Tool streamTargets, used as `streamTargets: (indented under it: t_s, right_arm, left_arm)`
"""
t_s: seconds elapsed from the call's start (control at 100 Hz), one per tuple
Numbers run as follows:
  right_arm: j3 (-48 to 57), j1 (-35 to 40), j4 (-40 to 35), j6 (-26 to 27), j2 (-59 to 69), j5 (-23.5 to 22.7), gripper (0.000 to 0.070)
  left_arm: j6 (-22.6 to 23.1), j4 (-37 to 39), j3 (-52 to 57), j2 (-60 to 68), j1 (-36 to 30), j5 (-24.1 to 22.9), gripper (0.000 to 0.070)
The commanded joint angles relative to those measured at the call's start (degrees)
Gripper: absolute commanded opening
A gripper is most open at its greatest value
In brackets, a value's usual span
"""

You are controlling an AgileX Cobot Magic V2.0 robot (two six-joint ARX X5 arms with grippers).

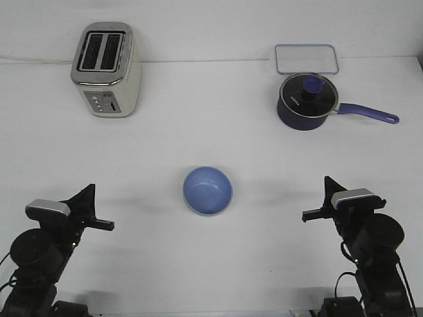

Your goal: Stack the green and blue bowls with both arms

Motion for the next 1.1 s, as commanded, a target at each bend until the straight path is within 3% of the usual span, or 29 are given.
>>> streamTargets:
  t_s: [0.0, 0.19, 0.49, 0.73, 1.09]
  right_arm:
    - [0.35, 0.09, 0.59, 0.31, 0.24, 0.04, 0.0000]
    - [0.35, 0.09, 0.57, 0.31, 0.24, 0.04, 0.0000]
    - [0.35, 0.09, 0.59, 0.31, 0.24, 0.04, 0.0000]
    - [0.35, 0.09, 0.59, 0.31, 0.24, 0.04, 0.0000]
    - [0.35, 0.09, 0.59, 0.31, 0.24, 0.04, 0.0000]
  left_arm:
    - [0.50, 0.76, 0.09, -1.09, 0.09, -0.15, 0.0011]
    - [0.48, 2.29, -4.59, -6.14, 0.70, -0.15, 0.0011]
    - [0.48, 15.56, -20.83, -18.78, 1.99, -0.15, 0.0011]
    - [0.48, 15.56, -28.00, -26.47, 3.13, -0.15, 0.0010]
    - [0.52, 17.07, -30.51, -26.38, 5.14, -0.15, 0.0011]
